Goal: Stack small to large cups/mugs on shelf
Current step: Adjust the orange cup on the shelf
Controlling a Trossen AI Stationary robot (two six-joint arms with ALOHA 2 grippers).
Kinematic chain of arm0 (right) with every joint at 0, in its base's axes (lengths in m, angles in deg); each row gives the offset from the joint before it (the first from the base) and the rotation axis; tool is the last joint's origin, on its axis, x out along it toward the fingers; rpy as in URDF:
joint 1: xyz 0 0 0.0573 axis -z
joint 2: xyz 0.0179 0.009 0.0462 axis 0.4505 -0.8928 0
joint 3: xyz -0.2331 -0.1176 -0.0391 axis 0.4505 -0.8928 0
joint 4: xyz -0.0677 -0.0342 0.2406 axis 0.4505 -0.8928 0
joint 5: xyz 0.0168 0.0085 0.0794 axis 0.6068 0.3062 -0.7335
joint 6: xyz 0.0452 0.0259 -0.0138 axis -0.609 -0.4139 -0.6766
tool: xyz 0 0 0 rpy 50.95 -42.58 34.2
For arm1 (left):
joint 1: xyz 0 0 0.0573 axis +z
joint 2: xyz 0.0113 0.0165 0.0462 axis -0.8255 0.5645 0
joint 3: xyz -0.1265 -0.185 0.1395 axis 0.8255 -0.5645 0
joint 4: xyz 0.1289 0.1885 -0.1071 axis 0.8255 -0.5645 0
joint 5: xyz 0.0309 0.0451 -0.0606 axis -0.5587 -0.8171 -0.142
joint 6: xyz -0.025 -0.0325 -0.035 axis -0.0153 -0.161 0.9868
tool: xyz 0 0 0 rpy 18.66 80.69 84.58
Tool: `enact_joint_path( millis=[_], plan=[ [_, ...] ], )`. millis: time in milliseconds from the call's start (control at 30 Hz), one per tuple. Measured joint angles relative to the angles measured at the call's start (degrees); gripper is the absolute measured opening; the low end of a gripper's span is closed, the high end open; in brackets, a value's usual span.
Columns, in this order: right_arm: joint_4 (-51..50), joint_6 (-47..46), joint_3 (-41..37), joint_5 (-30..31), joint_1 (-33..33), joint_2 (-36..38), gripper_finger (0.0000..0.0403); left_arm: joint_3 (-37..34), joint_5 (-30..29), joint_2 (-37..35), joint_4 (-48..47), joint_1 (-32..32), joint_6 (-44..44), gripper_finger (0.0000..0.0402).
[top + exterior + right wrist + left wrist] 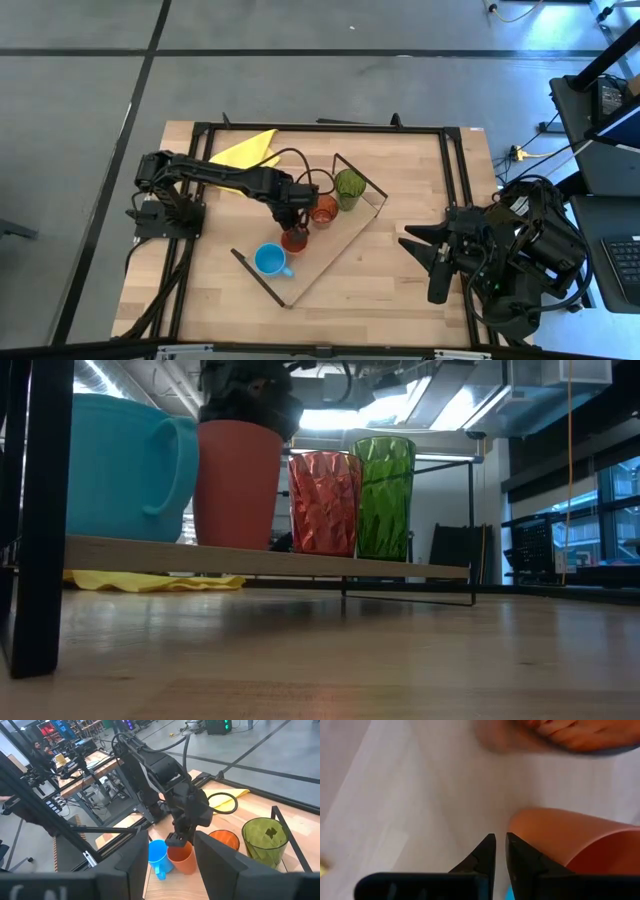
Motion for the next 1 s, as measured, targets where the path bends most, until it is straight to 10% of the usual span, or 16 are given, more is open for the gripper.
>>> enact_joint_path(
  millis=[633, 1000],
  plan=[
    [0.0, -1.1, -0.4, -0.2, 0.0, 0.0, 0.0159, 0.1, -4.7, -3.8, -3.0, 1.9, -2.2, 0.0037],
    [1.7, -16.6, -11.0, -10.8, 0.8, -2.6, 0.0159, 0.1, -4.6, -10.6, -11.7, -1.4, -1.8, 0.0037]
  ],
)
